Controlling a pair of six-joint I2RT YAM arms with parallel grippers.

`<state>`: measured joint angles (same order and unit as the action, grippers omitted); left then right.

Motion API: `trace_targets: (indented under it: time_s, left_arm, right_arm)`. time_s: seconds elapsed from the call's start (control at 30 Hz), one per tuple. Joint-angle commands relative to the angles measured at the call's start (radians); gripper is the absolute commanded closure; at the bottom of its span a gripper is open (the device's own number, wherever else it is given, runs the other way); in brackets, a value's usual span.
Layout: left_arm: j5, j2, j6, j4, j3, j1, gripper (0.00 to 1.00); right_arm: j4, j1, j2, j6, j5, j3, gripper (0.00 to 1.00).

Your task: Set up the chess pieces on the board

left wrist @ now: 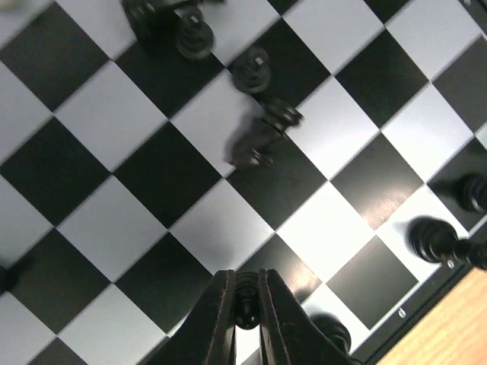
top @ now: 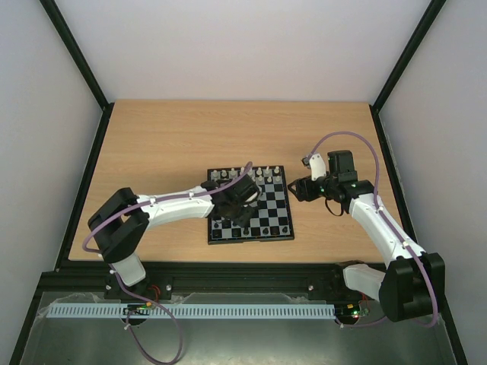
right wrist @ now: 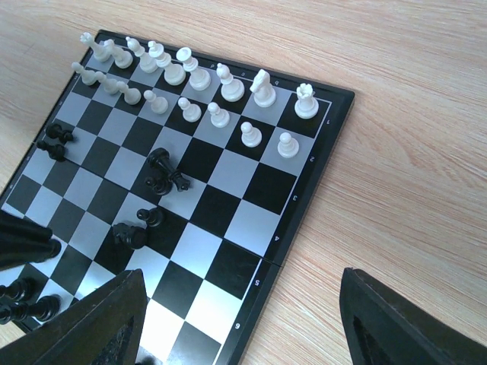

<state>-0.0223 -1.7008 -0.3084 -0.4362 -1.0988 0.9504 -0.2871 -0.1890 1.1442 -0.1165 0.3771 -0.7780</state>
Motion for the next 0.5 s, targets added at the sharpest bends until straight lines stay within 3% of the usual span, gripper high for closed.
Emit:
trace_targets:
  time_s: [0.0, 0.47]
  left_arm:
    - [0.041, 0.014, 0.03, -0.048, 0.014, 0.026, 0.95]
    - [0.051, -0.036, 0.032, -0.051, 0.017, 0.042, 0.95]
  right_arm:
    - [-0.038, 0.005, 0.0, -0.009, 0.018, 0.011, 0.29]
    - [-0.04, 0.005, 0.0, -0.009, 0.021, 0.011, 0.29]
